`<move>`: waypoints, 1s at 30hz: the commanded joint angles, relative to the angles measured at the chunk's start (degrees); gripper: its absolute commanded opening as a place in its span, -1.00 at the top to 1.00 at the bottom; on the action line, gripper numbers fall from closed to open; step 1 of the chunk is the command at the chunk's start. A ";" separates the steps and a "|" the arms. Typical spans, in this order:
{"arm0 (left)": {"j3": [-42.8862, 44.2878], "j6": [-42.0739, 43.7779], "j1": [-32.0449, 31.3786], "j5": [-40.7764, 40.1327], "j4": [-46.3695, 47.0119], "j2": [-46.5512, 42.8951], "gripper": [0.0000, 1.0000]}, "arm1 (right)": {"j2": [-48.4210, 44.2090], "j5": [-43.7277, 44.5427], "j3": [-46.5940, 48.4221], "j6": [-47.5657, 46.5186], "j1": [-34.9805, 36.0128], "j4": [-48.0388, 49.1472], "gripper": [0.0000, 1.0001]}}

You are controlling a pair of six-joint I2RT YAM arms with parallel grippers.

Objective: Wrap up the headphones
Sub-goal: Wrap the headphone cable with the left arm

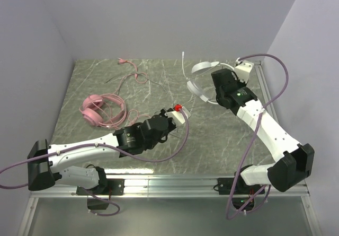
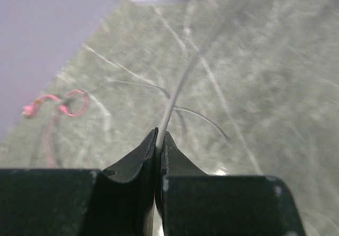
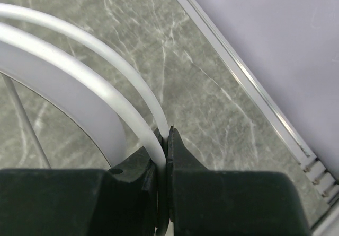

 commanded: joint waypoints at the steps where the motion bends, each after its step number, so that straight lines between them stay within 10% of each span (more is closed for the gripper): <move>1: 0.39 9.34 0.87 -5.45 9.17 -3.05 0.78 | 0.21 6.12 -0.42 2.15 2.11 0.69 1.00; 15: -6.81 30.36 8.17 -5.65 37.48 0.20 0.79 | -1.63 2.36 -4.02 -0.31 9.68 -2.32 1.00; 30: 0.04 39.15 15.20 1.92 44.18 7.94 0.78 | -2.42 -2.23 -5.96 -2.34 13.72 -3.01 1.00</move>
